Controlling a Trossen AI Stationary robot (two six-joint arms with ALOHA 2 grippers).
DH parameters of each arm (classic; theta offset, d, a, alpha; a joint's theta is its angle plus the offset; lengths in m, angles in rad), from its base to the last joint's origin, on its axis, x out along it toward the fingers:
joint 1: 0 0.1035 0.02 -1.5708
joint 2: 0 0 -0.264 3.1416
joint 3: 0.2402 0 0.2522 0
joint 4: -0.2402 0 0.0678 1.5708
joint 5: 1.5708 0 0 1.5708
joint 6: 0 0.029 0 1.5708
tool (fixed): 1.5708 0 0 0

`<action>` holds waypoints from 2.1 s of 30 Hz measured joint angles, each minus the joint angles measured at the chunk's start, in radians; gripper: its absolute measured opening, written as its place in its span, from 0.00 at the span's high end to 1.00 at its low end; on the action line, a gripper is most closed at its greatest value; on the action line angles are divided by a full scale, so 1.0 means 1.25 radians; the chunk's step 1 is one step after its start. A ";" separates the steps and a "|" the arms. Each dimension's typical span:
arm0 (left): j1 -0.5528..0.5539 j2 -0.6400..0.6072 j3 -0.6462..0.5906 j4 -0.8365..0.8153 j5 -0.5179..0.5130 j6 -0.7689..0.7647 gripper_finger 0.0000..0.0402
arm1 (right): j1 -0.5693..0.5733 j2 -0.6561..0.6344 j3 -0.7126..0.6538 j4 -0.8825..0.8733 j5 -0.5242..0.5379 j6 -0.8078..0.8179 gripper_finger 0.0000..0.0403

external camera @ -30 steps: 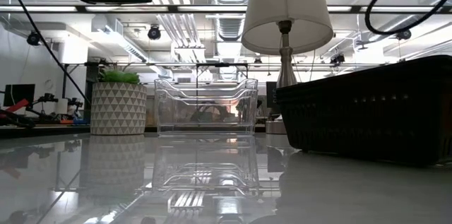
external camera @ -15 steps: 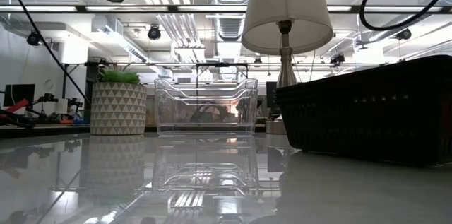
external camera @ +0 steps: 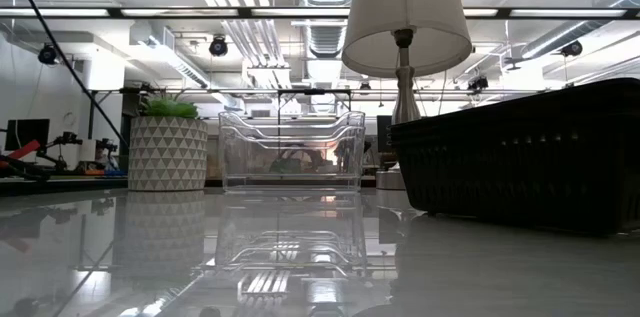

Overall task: Stack baskets by color
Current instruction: Stack the right orange bin on the left orange bins

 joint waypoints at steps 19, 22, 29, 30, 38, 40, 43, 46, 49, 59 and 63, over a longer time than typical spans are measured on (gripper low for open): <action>-0.017 0.146 0.080 0.150 0.041 0.002 0.66 | -0.178 0.001 0.147 0.072 0.372 -0.674 0.97; -0.017 0.199 0.128 0.158 0.043 0.002 0.63 | -0.243 0.001 0.147 0.169 0.362 -0.858 0.97; -0.018 0.314 0.234 0.156 0.043 0.021 0.63 | -0.352 0.021 0.147 0.286 0.299 -1.141 0.97; -0.017 0.327 0.249 0.157 0.042 0.029 0.63 | -0.365 0.026 0.147 0.293 0.285 -1.164 0.97; -0.008 0.405 0.323 0.156 0.042 0.106 0.63 | -0.428 0.092 0.146 0.317 0.229 -1.264 0.97; 0.000 0.422 0.334 0.157 0.042 0.107 0.63 | -0.436 0.110 0.146 0.321 0.215 -1.268 0.97; 0.013 0.446 0.343 0.158 0.042 0.107 0.63 | -0.444 0.134 0.146 0.322 0.210 -1.269 0.97; 0.026 0.458 0.341 0.126 0.041 0.140 0.63 | -0.448 0.150 0.146 0.322 0.154 -1.299 0.97; 0.035 0.448 0.341 0.036 0.060 0.208 0.63 | -0.447 0.162 0.146 0.321 0.067 -1.365 0.97; 0.079 0.443 0.341 -0.012 0.265 0.187 0.63 | -0.451 0.184 0.146 0.347 -0.013 -1.496 0.97; 0.097 0.443 0.335 -0.011 0.266 0.162 0.63 | -0.451 0.184 0.146 0.360 -0.013 -1.501 0.97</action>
